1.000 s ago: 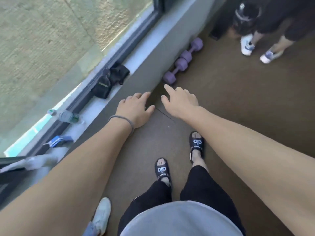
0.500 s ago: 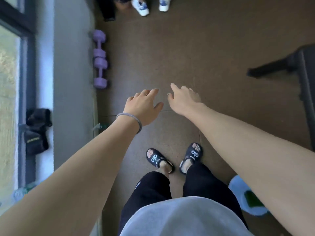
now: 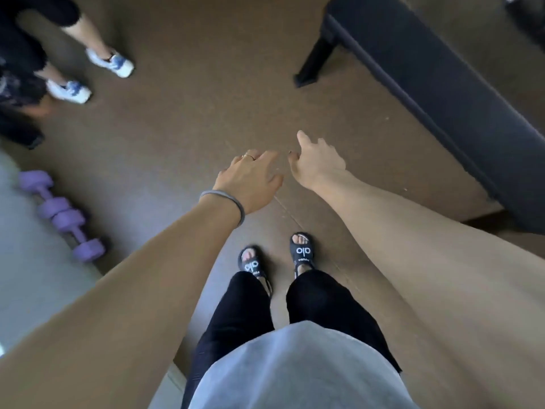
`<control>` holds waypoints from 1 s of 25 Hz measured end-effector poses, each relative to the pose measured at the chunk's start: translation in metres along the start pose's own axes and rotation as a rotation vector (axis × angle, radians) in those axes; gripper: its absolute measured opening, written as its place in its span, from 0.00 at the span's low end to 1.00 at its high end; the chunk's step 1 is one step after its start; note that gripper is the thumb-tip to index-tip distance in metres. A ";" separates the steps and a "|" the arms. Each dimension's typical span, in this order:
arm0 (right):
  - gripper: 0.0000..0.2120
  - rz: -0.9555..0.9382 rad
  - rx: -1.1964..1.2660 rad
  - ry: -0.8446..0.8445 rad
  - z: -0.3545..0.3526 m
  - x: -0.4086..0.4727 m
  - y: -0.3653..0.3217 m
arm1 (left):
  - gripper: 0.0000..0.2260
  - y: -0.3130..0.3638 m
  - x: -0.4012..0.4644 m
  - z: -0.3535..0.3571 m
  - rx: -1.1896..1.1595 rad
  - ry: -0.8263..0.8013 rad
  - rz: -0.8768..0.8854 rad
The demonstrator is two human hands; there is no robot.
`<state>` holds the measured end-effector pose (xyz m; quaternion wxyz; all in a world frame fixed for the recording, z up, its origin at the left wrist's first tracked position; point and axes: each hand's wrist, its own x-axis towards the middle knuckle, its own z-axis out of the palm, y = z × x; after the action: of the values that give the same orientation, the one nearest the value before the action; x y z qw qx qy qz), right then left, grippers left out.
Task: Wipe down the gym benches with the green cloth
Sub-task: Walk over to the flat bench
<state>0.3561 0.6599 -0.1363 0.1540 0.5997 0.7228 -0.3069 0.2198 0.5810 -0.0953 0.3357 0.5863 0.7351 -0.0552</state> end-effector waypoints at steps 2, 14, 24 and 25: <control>0.27 0.106 0.086 0.045 -0.006 -0.005 0.036 | 0.25 0.030 0.023 0.005 0.048 -0.053 0.102; 0.28 0.680 0.514 0.240 0.054 -0.093 0.228 | 0.25 0.200 0.045 0.084 0.527 -0.272 0.642; 0.31 0.848 0.774 0.286 0.135 -0.151 0.414 | 0.26 0.356 0.049 0.245 0.762 -0.359 0.850; 0.32 0.856 0.776 0.286 0.142 -0.151 0.431 | 0.26 0.366 0.052 0.261 0.773 -0.364 0.850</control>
<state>0.7855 0.4935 -0.2672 -0.0653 0.8857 0.2652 -0.3754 0.6559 0.6118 -0.2103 0.2113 0.8896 0.2936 -0.2789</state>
